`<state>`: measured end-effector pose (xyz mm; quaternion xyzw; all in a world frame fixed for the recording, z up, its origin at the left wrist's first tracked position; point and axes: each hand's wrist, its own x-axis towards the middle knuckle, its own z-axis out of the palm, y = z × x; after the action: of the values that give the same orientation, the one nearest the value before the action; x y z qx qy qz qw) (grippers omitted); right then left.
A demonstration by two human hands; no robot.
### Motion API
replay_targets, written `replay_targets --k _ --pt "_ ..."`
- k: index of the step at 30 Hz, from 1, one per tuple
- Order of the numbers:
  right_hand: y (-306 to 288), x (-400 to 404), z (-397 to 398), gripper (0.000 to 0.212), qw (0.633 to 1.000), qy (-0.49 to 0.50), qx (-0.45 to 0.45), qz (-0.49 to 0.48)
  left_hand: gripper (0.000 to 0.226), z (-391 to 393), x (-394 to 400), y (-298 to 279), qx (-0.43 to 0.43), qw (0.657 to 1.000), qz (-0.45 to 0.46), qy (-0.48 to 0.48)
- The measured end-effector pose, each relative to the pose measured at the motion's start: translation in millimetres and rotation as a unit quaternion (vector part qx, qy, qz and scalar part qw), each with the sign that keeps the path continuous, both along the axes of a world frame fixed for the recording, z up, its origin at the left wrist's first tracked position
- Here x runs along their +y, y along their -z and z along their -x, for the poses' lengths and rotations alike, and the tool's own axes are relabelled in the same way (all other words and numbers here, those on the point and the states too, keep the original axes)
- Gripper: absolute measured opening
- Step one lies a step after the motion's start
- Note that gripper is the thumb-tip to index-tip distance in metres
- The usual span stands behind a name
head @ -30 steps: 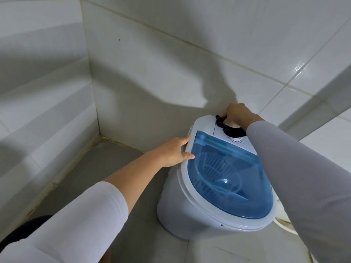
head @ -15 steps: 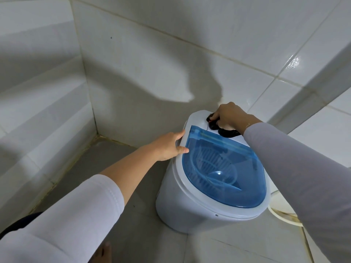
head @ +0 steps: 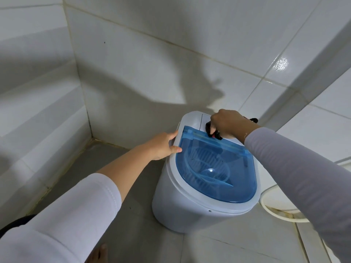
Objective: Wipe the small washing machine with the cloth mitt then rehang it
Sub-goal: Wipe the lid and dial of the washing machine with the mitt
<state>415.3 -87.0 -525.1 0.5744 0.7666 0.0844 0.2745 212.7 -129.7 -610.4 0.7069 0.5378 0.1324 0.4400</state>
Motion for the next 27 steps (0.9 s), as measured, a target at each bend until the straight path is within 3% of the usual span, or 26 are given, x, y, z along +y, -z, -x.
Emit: replay_targets --k 4,10,13,19,27 --pt "-18 5 -4 0.036 1.000 0.004 -0.004 -0.007 0.072 0 0 0 0.007 1.000 -0.004 0.002" --pt "-54 23 -33 0.050 0.985 -0.002 0.092 -0.145 0.072 1 3 0 0.015 1.000 -0.007 0.008" --pt "-48 31 -38 0.059 0.988 -0.013 0.086 -0.127 0.071 0 4 0 0.025 0.999 -0.018 0.014" --pt "-9 41 -35 0.058 0.990 -0.035 0.125 -0.050 0.072 -1 5 1 0.022 1.000 -0.014 0.011" --pt "20 36 -70 0.047 0.971 0.040 0.213 -0.099 0.071 -2 5 0 0.016 1.000 -0.013 0.001"
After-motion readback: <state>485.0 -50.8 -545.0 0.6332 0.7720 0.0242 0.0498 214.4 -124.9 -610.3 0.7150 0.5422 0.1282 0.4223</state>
